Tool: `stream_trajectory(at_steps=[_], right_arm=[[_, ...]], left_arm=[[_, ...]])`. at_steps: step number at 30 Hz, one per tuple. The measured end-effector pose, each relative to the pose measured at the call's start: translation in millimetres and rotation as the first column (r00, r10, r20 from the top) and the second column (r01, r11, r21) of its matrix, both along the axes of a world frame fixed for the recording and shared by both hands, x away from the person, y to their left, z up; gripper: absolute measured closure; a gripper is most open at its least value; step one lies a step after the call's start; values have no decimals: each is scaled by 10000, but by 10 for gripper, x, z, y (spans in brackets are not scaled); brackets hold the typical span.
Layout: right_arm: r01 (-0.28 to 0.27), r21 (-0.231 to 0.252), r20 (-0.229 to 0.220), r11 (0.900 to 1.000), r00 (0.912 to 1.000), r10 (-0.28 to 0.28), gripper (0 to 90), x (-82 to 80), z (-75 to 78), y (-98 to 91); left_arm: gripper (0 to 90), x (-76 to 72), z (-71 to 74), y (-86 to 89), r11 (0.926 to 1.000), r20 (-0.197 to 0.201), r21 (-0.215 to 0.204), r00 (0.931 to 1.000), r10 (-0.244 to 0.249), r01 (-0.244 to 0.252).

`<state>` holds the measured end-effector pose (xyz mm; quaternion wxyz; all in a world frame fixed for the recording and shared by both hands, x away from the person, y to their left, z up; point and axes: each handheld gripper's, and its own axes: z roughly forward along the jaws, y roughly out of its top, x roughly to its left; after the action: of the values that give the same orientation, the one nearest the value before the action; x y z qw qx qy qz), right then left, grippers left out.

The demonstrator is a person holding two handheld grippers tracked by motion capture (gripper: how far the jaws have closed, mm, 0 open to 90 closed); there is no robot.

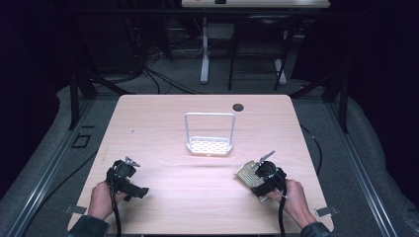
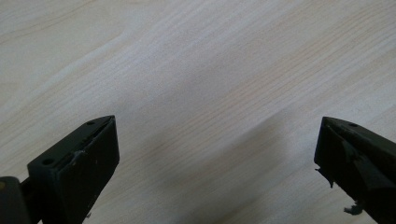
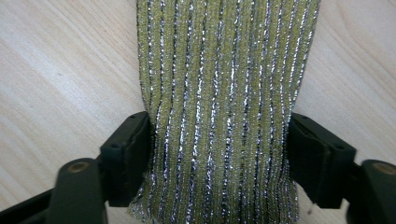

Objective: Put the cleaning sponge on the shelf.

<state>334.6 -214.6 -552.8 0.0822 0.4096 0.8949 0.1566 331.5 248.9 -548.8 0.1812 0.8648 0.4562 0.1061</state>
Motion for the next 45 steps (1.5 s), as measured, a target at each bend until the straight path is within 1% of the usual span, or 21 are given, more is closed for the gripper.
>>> stream_trajectory(at_steps=[1, 3, 6, 8, 9, 13, 15, 18, 19, 24, 25, 28, 32, 33, 34, 35, 39, 40, 41, 45], right_arm=[[-2, -11, -24, 10000, 10000, 2, 320, 0, 8, -5], [9, 138, 31, 9999, 10000, -9, 336, 1, 2, -12], [-33, 138, -58, 9999, 10000, 34, 347, 4, 19, -33], [-26, 179, 83, 9998, 10000, 24, 350, -3, 33, -38], [-45, 239, 68, 9997, 10000, 44, 350, -5, 50, -41], [-24, 366, 265, 9993, 9996, 14, 351, -16, 102, -47], [-58, 325, 293, 9995, 9996, 49, 351, -18, 117, -54], [18, 390, 291, 9992, 9996, -30, 351, -30, 138, -47], [-55, 351, 318, 9994, 9995, 44, 351, -29, 150, -50], [-63, 413, 477, 9991, 9989, 43, 352, -37, 198, -46], [-61, 490, 535, 9988, 9986, 34, 352, -39, 202, -45], [-65, 433, 497, 9990, 9988, 43, 354, -42, 230, -47], [-151, 428, 622, 9990, 9980, 124, 357, -47, 255, -46], [-156, 423, 634, 9990, 9979, 129, 359, -48, 259, -44], [-116, 523, 667, 9986, 9977, 81, 360, -54, 265, -36], [-109, 518, 595, 9986, 9982, 78, 360, -57, 280, -32], [-251, 530, 809, 9983, 9965, 207, 364, -65, 335, -18], [-223, 612, 786, 9979, 9968, 174, 364, -70, 344, -9], [-278, 530, 820, 9982, 9964, 234, 364, -70, 360, -7], [-337, 616, 907, 9975, 9955, 280, 364, -75, 397, 14]], left_arm=[[0, 0, 0, 1, 10000, 0, -2, 10000, 4, -4], [0, -1, 2, 4, 10000, 8, -1, 10000, 8, -8], [0, -2, 4, 5, 10000, 33, 11, 10000, 24, -24], [0, -1, 4, 5, 10000, 26, 12, 10000, 14, -14], [0, -1, 3, 5, 10000, 24, 18, 10000, 14, -14], [0, 1, 1, 9, 10000, 17, 2, 10000, 8, -8], [0, 1, 4, 11, 10000, 22, 0, 10000, -6, 6], [0, 2, 3, 11, 10000, 20, -6, 10000, 1, -1], [0, 1, 2, 10, 10000, 34, 6, 10000, 22, -22], [0, 1, 3, 12, 10000, 29, -9, 10000, 33, -33], [0, 1, 4, 12, 10000, 33, -9, 10000, 35, -35], [0, 0, 3, 11, 10000, 35, -6, 10000, 34, -34], [0, 1, 2, 8, 10000, 35, 47, 10000, 17, -18], [0, 2, 1, 9, 10000, 15, 0, 10000, 32, -32], [0, 3, 2, 10, 10000, 12, 8, 10000, 26, -26], [0, 2, 1, 10, 10000, 16, 7, 10000, 27, -27], [0, 2, -1, 5, 10000, -6, 17, 10000, 32, -32], [0, 2, -1, 4, 10000, -14, 40, 10000, 30, -30], [0, 1, -2, 3, 10000, -17, 44, 10000, 28, -28], [0, 2, -2, 3, 10000, -18, 44, 10000, 29, -29]])
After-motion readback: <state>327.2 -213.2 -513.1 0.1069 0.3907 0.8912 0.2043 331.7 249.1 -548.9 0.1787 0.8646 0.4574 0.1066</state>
